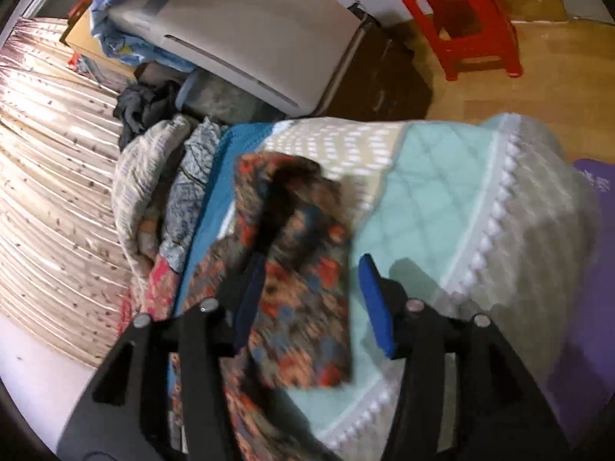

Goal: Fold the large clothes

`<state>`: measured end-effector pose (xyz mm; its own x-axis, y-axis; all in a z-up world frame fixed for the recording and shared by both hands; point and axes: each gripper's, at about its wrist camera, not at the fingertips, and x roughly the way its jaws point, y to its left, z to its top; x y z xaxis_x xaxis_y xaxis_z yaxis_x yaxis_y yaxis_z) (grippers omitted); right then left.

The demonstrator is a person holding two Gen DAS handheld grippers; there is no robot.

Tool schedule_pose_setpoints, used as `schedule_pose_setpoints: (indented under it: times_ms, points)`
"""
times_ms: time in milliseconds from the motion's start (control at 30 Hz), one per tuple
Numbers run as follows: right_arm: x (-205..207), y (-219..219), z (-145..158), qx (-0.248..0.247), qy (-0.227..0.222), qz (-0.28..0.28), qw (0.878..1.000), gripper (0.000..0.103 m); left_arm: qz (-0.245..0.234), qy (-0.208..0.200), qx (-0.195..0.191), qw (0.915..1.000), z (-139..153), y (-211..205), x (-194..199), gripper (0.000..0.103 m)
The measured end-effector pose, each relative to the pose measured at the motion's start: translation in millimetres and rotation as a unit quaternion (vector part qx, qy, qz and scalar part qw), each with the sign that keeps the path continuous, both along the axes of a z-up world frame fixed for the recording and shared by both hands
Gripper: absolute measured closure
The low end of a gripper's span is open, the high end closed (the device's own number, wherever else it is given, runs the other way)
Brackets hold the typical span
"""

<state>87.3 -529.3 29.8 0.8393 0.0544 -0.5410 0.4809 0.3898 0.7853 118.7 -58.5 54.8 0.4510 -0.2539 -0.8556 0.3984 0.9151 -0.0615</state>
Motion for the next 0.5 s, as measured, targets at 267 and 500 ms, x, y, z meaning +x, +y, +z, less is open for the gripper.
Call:
schedule_pose_setpoints:
  times_ms: [267,500]
  points:
    - [51,-22,0,0.103,-0.066,-0.021,0.992,0.039,-0.035,0.052,-0.011,0.998,-12,-17,-47,0.089]
    - [110,-71,20,0.116,-0.078,-0.08,0.987,0.096,-0.023,0.044,-0.01,0.9987,-5,-11,-44,0.089]
